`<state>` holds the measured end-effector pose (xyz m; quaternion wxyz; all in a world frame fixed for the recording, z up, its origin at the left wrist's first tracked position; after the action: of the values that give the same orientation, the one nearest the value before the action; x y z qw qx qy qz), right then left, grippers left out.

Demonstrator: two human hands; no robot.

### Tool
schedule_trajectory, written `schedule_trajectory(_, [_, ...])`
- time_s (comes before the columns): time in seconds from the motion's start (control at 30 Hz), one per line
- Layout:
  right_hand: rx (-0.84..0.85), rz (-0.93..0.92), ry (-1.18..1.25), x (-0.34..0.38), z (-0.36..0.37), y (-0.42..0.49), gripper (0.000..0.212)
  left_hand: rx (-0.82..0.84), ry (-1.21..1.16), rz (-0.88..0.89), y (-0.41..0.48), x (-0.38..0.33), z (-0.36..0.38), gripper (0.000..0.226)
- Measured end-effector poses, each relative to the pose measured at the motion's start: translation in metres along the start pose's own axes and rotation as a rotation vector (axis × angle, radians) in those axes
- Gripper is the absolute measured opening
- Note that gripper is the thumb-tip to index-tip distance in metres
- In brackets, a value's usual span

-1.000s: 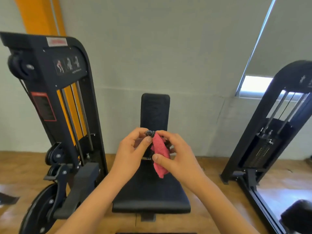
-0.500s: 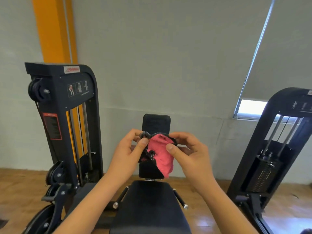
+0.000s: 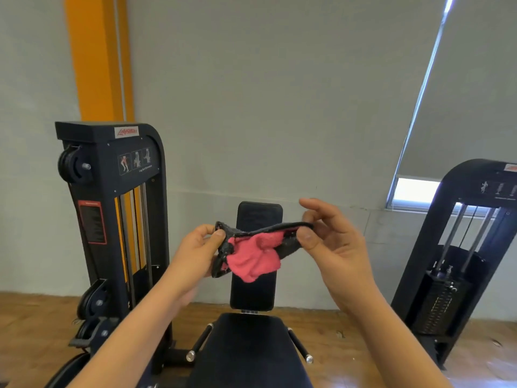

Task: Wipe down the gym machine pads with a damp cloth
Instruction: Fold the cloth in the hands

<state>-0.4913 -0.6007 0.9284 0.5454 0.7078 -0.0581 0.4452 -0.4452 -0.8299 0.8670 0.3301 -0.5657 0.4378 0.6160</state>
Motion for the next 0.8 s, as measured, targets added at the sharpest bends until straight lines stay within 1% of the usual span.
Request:
schedule_trajectory(0.03, [0.077, 0.000, 0.004, 0.004, 0.003, 0.000, 0.041, -0.013, -0.014, -0.036, 0.003, -0.001, -0.002, 0.025])
schedule_trajectory(0.1, [0.214, 0.027, -0.002, 0.010, 0.006, -0.003, 0.044, -0.063, -0.030, -0.044, 0.009, -0.006, -0.008, 0.025])
schedule_trajectory(0.13, [0.249, 0.043, 0.002, 0.011, 0.005, -0.004, 0.044, -0.087, -0.041, -0.030, 0.011, -0.009, -0.012, 0.024])
schedule_trajectory(0.23, [0.271, 0.142, 0.041, 0.007, -0.008, -0.009, 0.048, -0.127, -0.055, 0.024, 0.013, -0.023, -0.017, 0.023])
schedule_trajectory(0.3, [0.338, 0.246, 0.004, 0.000, -0.015, -0.015, 0.052, -0.109, -0.036, 0.080, 0.012, -0.034, -0.013, 0.019])
schedule_trajectory(0.4, [0.428, 0.323, -0.161, -0.012, -0.012, -0.020, 0.047, -0.030, 0.019, 0.186, 0.009, -0.052, 0.003, 0.014])
schedule_trajectory(0.47, [0.374, 0.344, -0.213, -0.021, -0.004, -0.017, 0.041, 0.009, 0.063, 0.277, 0.008, -0.063, 0.014, 0.011])
schedule_trajectory(0.53, [0.251, 0.348, -0.303, -0.027, 0.002, -0.011, 0.035, 0.048, 0.068, 0.346, 0.006, -0.071, 0.023, 0.009])
schedule_trajectory(0.57, [0.217, 0.350, -0.365, -0.029, 0.004, -0.008, 0.036, 0.063, 0.070, 0.366, 0.005, -0.075, 0.026, 0.008])
schedule_trajectory(0.63, [0.248, 0.375, -0.412, -0.030, 0.012, -0.004, 0.039, 0.082, 0.070, 0.389, 0.004, -0.079, 0.031, 0.008])
schedule_trajectory(0.7, [0.265, 0.382, -0.372, -0.030, 0.019, -0.001, 0.032, 0.093, 0.060, 0.401, 0.004, -0.082, 0.034, 0.008])
schedule_trajectory(0.77, [0.228, 0.390, -0.265, -0.031, 0.022, 0.000, 0.018, 0.086, 0.061, 0.409, 0.004, -0.083, 0.035, 0.009])
schedule_trajectory(0.8, [0.206, 0.407, -0.215, -0.031, 0.021, 0.000, 0.015, 0.075, 0.066, 0.411, 0.004, -0.082, 0.035, 0.009])
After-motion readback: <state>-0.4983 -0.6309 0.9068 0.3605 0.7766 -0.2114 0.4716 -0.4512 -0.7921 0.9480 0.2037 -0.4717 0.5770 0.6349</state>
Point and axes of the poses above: each hand's wrist, its own y-axis towards the middle knuckle, its own z-axis out of the palm, x = y × z, the point moved 4 cm from there along y, towards the middle knuckle, and after that the axes turned 6 degrees about y, right-handed, at the moved point
